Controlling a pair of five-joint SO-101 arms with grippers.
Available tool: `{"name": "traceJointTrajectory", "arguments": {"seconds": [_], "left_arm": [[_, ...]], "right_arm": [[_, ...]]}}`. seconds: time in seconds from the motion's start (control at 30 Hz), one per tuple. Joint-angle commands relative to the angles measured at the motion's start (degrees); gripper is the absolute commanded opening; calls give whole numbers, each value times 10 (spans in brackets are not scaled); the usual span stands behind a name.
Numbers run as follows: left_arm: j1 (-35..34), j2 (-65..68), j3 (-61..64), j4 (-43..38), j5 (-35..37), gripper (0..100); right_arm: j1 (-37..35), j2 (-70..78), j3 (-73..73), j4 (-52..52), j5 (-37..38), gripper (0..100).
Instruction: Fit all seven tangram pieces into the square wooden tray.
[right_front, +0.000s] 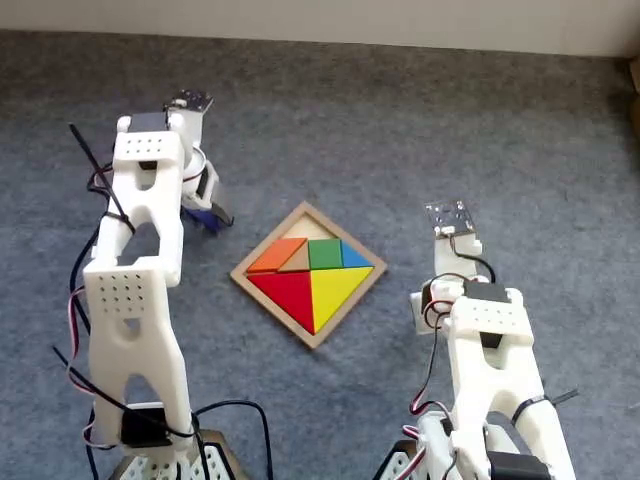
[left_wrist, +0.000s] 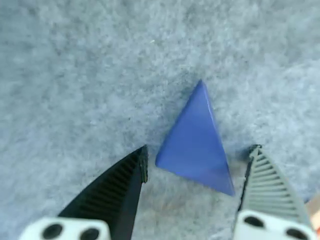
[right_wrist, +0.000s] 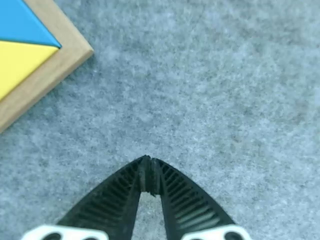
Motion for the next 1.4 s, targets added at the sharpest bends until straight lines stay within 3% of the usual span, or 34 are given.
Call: {"name": "traceJointTrajectory", "arguments": {"seconds": [0.0, 0.37, 0.57, 0.83, 1.17, 1.27, 1.37], "left_arm": [[-9, 4, -24, -16, 6, 270], [-4, 7, -23, -27, 3, 251], [4, 0, -27, -11, 1, 186], [23, -21, -71, 55, -97, 185], [18, -20, -132, 107, -134, 187], [15, -20, -138, 123, -110, 222], [1, -18, -136, 139, -33, 282]], "right_arm": [[8, -17, -3, -8, -4, 5], [8, -20, -2, -8, -3, 5], [8, -21, -2, -8, -3, 5], [8, -21, -2, -8, -3, 5], [8, -21, -2, -8, -3, 5], [8, -21, -2, -8, -3, 5], [8, -21, -2, -8, -3, 5]]}}
